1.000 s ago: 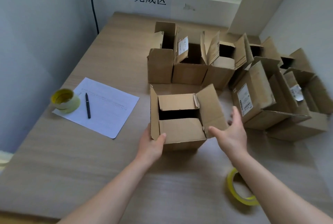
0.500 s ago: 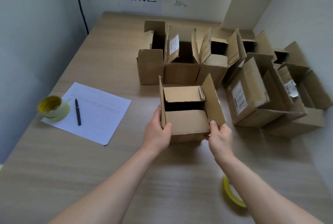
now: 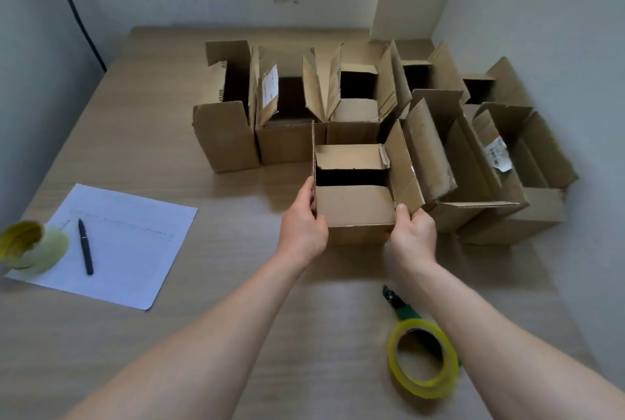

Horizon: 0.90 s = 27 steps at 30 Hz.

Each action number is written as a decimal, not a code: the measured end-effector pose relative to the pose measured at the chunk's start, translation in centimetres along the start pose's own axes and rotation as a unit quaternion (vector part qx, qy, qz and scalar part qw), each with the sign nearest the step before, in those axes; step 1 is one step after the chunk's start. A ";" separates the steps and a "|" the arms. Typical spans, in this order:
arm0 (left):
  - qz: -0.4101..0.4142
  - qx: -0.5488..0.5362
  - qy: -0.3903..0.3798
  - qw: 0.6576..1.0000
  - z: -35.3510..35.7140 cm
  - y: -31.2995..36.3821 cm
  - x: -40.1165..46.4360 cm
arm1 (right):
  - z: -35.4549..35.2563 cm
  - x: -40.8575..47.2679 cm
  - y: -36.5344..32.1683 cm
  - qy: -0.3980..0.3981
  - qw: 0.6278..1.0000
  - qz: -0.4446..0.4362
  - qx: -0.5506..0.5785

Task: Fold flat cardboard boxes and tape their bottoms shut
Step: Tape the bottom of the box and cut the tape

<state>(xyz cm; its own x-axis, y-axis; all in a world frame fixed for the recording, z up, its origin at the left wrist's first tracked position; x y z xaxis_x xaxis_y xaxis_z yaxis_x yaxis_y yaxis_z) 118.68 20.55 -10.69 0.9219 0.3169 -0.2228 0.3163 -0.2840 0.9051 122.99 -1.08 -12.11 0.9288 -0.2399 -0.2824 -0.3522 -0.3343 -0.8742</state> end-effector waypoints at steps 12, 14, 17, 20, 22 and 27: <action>-0.001 0.013 0.027 1.000 1.2 0.6 1.8 | -0.1 2.6 -0.7 0.009 1.000 0.011 0.002; -0.001 0.016 0.032 0.999 1.3 0.7 1.8 | -0.2 2.7 -0.7 0.008 1.000 0.013 0.003; 0.001 0.019 0.031 0.999 1.4 0.8 1.6 | -0.2 2.8 -0.6 0.001 1.000 0.016 0.002; 0.006 0.020 0.031 0.999 1.5 1.0 1.6 | -0.3 2.9 -0.7 0.003 1.000 0.009 -0.003; 0.006 0.024 0.032 0.999 1.6 1.0 1.7 | -0.3 3.0 -0.6 0.002 1.000 0.003 -0.006; -0.006 0.036 0.038 0.999 1.5 0.7 1.3 | -0.4 3.1 -0.5 0.002 1.000 -0.004 -0.027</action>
<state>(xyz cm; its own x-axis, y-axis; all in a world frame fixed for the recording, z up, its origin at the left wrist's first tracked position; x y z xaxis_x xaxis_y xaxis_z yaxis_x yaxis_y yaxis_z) 120.49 19.39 -10.89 0.8994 0.3875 -0.2020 0.3445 -0.3442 0.8734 126.03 -2.03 -12.40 0.9314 -0.2403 -0.2734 -0.3500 -0.3850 -0.8539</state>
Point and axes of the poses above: each hand's wrist, its own x-axis towards the middle knuckle, its own z-axis out of the palm, y = z × x, the point moved 7 cm from there along x, towards the middle knuckle, and after that the axes turned 3 degrees about -y, right-handed, at the moved point
